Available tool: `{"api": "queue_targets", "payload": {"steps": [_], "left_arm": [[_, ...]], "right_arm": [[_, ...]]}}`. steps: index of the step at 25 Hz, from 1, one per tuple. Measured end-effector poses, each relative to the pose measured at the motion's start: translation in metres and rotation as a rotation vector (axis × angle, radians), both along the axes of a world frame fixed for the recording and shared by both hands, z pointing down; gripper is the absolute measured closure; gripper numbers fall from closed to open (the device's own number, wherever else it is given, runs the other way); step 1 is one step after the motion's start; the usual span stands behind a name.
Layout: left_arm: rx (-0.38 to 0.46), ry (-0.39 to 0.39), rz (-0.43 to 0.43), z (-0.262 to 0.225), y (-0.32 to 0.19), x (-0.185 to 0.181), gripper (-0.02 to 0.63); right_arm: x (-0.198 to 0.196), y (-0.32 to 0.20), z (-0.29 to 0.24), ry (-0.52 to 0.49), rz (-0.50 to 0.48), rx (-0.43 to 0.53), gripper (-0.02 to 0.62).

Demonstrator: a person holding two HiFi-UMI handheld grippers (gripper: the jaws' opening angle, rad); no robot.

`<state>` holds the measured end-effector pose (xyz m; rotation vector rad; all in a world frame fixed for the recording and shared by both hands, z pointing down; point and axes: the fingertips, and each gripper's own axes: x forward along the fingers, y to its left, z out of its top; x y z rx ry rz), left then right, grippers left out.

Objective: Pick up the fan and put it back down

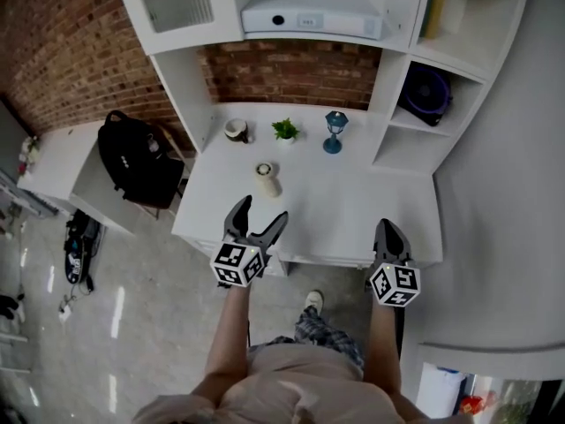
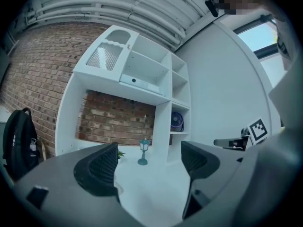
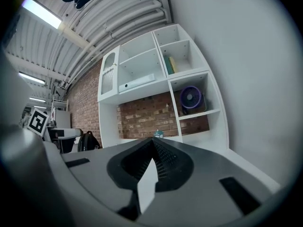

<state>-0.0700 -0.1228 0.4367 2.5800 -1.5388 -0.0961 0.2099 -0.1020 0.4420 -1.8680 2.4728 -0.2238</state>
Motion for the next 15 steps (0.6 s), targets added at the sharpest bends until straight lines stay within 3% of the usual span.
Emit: {"api": "queue_targets", "payload": {"steps": [8, 15], "left_arm": [[-0.008, -0.023, -0.089, -0.002, -0.083, -0.001, 0.207], [-0.074, -0.028, -0.132, 0.02, -0.114, -0.01, 0.207]], "right_arm": [[-0.015, -0.11, -0.004, -0.009, -0.108, -0.001, 0.58], [-0.04, -0.16, -0.001, 0.01, -0.178, -0.03, 0.58]]}}
